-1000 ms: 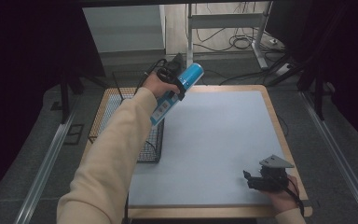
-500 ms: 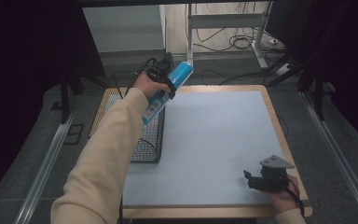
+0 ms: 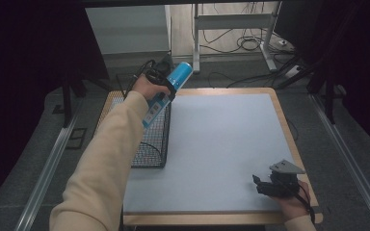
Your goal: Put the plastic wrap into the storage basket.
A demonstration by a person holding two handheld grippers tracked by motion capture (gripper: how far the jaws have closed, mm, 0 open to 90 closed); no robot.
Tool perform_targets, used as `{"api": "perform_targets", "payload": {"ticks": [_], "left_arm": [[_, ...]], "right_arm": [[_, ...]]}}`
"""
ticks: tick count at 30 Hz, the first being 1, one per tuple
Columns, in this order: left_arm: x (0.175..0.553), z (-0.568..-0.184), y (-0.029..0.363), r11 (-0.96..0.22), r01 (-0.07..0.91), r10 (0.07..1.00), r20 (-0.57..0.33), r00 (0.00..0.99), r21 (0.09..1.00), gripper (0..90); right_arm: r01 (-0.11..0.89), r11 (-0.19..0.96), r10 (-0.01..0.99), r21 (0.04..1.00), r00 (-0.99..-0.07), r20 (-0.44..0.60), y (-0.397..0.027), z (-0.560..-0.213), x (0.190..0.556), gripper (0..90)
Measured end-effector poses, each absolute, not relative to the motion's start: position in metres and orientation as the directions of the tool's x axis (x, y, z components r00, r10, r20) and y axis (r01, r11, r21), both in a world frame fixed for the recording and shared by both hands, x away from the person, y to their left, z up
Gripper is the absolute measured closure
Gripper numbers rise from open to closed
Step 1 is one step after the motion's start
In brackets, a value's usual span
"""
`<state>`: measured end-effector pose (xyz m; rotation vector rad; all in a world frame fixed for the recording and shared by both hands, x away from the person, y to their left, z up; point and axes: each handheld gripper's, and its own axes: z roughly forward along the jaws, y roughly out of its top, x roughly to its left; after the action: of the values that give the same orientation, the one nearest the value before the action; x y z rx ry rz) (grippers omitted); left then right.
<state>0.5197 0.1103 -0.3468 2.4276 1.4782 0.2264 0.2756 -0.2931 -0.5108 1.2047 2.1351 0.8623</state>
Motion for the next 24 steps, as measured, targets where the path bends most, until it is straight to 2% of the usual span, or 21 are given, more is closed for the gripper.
{"api": "perform_targets", "payload": {"ticks": [24], "left_arm": [[0.525, -0.366, 0.142, -0.408, 0.858, 0.906, 0.024, 0.422, 0.311, 31.5]], "right_arm": [[0.542, 0.394, 0.881, 0.742, -0.454, -0.135, -0.293, -0.511, 0.276, 14.1]]}}
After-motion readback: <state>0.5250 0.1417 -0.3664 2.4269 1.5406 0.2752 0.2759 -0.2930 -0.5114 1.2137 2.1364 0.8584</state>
